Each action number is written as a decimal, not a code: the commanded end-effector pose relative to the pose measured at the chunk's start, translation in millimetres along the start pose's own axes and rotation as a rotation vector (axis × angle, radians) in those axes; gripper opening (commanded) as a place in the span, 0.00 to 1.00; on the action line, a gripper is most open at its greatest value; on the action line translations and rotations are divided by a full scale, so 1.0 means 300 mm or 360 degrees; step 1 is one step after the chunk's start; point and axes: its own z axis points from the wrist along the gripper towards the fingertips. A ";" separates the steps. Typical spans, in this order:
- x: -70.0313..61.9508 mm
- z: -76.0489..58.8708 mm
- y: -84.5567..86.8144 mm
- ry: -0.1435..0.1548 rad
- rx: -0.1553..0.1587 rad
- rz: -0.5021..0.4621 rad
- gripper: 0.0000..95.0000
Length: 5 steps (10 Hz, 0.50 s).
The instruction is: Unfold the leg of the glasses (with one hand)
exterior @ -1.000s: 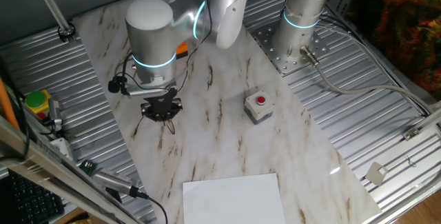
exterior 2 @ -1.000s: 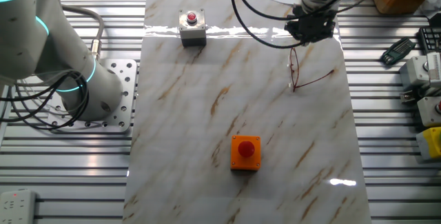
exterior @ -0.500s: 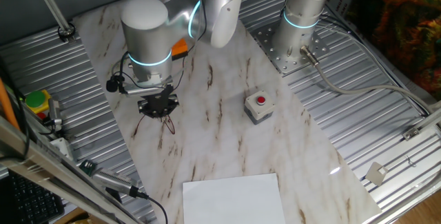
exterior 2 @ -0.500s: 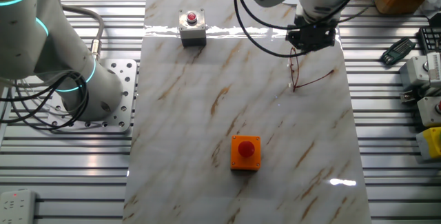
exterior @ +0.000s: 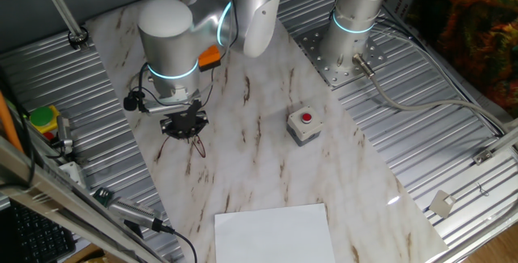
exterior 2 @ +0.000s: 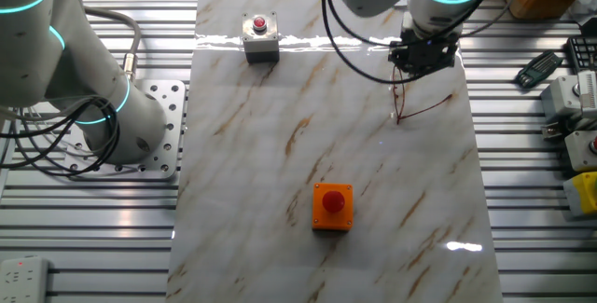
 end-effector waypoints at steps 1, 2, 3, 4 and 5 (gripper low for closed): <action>0.006 0.000 0.002 0.0001 -0.0005 -0.0007 0.00; 0.012 0.001 0.002 0.0002 -0.0003 -0.0014 0.00; 0.016 0.002 0.003 -0.0002 0.0000 -0.0014 0.00; 0.021 0.001 0.003 -0.0008 -0.0001 -0.0018 0.00; 0.022 0.000 0.003 -0.0008 0.0003 -0.0021 0.00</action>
